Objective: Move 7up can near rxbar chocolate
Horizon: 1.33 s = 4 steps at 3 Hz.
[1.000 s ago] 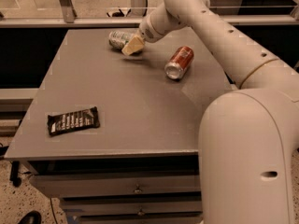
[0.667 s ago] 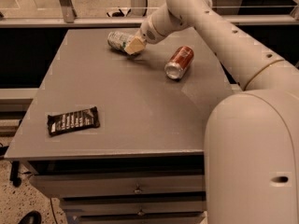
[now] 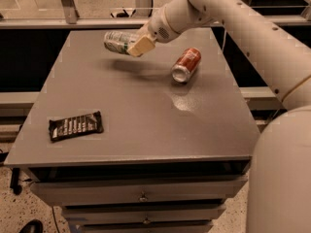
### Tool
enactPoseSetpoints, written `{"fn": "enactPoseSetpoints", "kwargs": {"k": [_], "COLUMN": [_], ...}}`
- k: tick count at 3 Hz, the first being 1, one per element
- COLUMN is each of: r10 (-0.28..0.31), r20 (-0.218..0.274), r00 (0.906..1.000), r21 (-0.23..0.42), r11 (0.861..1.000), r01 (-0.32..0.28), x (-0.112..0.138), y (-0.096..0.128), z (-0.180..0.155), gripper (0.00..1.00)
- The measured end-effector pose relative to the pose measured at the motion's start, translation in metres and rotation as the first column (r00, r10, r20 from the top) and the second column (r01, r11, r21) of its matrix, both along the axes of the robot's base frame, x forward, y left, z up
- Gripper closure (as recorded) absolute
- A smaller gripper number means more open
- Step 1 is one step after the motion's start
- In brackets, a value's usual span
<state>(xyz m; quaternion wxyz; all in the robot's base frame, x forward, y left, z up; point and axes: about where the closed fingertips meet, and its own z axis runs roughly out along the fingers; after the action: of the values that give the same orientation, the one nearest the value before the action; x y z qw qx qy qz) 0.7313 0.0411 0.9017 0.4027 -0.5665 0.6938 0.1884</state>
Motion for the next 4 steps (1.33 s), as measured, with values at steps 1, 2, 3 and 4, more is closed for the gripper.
{"fn": "enactPoseSetpoints", "kwargs": {"k": [1, 2, 3, 4], "r10": [0.118, 0.229, 0.338, 0.443], "r20": [0.0, -0.012, -0.036, -0.053], "r00": [0.9931, 0.9734, 0.9403, 0.895], "r21": [0.028, 0.042, 0.024, 0.001], "r11": [0.993, 0.973, 0.941, 0.896], "r01": [-0.118, -0.228, -0.338, -0.444], "x": [-0.057, -0.125, -0.194, -0.247], "y": [-0.011, -0.027, -0.037, -0.033], "z": [0.018, 0.025, 0.014, 0.001], "gripper": [1.0, 1.0, 1.0, 1.0]}}
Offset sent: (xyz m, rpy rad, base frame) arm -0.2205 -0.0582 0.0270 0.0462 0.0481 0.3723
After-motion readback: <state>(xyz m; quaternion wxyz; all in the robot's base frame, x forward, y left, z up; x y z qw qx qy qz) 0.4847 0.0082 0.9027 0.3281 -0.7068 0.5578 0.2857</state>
